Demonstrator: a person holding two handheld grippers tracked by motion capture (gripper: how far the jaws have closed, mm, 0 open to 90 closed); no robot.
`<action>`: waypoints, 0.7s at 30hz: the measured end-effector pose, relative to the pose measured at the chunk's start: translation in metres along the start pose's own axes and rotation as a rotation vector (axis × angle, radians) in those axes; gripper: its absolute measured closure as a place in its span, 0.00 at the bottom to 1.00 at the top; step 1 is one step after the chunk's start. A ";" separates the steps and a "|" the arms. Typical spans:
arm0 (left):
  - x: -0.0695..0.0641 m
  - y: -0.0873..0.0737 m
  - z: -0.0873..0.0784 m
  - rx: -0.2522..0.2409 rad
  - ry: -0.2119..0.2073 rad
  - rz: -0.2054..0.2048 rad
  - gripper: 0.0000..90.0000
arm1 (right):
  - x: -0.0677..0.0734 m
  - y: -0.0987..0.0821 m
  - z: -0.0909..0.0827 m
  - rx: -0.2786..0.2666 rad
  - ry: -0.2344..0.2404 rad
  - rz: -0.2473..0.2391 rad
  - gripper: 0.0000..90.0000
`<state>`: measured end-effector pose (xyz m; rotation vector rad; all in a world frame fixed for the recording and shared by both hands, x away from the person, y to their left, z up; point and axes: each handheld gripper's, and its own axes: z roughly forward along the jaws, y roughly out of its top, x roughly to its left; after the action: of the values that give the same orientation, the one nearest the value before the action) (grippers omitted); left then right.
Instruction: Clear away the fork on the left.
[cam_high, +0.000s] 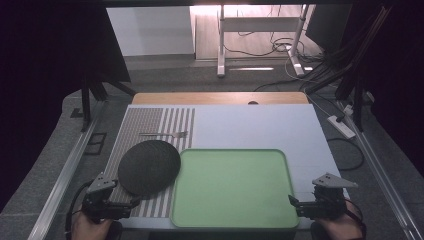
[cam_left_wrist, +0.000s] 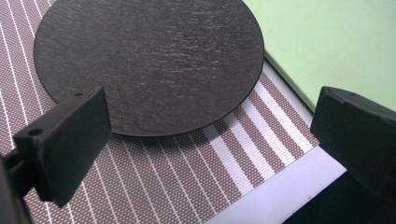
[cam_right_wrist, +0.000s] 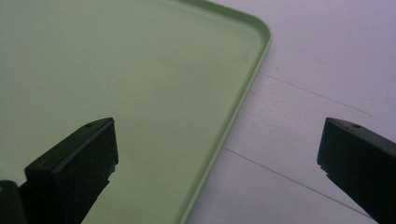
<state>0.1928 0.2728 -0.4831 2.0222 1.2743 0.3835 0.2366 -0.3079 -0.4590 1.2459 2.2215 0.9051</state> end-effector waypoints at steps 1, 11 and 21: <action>0.000 0.000 0.000 0.002 -0.002 0.000 0.00 | 0.001 0.000 0.000 0.005 -0.003 -0.011 0.00; 0.003 0.000 0.000 0.005 -0.028 -0.023 0.00 | 0.001 0.001 0.002 0.015 0.016 -0.012 0.00; 0.005 0.000 0.001 0.012 -0.037 -0.030 0.00 | 0.001 0.001 0.002 0.025 0.022 -0.025 0.00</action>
<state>0.1960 0.2764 -0.4842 2.0089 1.2856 0.3238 0.2378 -0.3059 -0.4598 1.2219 2.2667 0.8879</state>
